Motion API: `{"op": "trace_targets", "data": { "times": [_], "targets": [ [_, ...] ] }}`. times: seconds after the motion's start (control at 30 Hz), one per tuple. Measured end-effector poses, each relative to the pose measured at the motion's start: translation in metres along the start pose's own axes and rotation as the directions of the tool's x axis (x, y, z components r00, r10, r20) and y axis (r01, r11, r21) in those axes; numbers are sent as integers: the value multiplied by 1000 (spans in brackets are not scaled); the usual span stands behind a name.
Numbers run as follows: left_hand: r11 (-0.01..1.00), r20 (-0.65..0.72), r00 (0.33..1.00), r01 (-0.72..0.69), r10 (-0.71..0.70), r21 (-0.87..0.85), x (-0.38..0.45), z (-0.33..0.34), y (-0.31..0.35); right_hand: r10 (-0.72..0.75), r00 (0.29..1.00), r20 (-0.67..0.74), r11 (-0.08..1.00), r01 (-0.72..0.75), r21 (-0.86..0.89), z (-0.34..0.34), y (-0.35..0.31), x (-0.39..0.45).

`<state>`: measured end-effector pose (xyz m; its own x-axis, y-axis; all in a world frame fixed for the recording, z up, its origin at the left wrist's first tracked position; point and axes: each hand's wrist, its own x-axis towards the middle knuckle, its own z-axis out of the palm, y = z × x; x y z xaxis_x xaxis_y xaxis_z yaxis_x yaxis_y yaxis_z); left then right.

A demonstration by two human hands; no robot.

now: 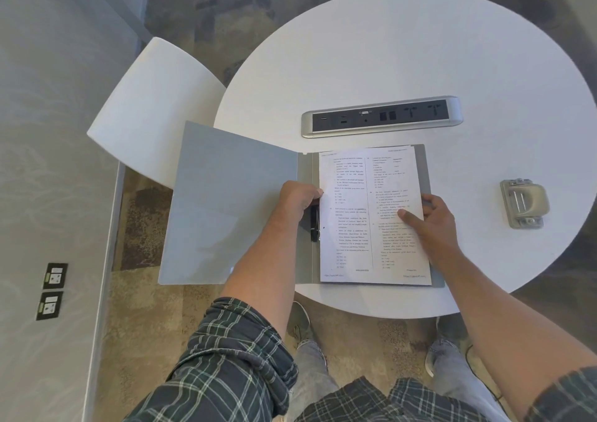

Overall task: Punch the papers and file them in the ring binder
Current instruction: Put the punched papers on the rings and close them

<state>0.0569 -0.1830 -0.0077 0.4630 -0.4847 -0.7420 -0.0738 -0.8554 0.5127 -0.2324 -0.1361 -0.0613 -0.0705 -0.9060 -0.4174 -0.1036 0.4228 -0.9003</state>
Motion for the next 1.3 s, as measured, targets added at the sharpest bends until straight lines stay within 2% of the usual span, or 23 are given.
{"op": "trace_targets", "data": {
  "times": [0.23, 0.4, 0.6, 0.73, 0.8, 0.97, 1.13, 1.3],
  "targets": [
    [997, -7, 997, -74, 74, -8, -1, 4, -5, -11, 1000, -20, 1000, 10, -14, -1, 2, 0],
    [981, -43, 985, -159, 165, 114, -11, 8, -10, -20, 1000, -24, 999, 19, -39, -2, 5, 1],
    [957, -86, 954, -282, 288, 69, -32, 4, -24, -7, 1000, -14, 999, 6, -34, -2, 6, 2],
    [915, -105, 922, -348, 373, 202, -43, -4, -46, -4, 1000, -6, 999, 4, -35, -2, 3, 1],
    [889, -67, 916, -365, 396, 278, -46, -7, -55, -2, 1000, -1, 999, 2, -39, -2, 2, 1],
    [870, 96, 935, -353, 341, 344, -49, -10, -60, 18, 1000, 4, 998, -18, -53, -2, 0, 1],
    [877, 153, 948, -316, 279, 361, -47, -9, -55, 32, 999, 31, 999, -31, -42, -3, -2, -1],
    [896, 181, 959, -271, 219, 351, -45, -14, -52, 52, 994, 92, 997, -56, 49, -7, -1, -4]
  ]
}}
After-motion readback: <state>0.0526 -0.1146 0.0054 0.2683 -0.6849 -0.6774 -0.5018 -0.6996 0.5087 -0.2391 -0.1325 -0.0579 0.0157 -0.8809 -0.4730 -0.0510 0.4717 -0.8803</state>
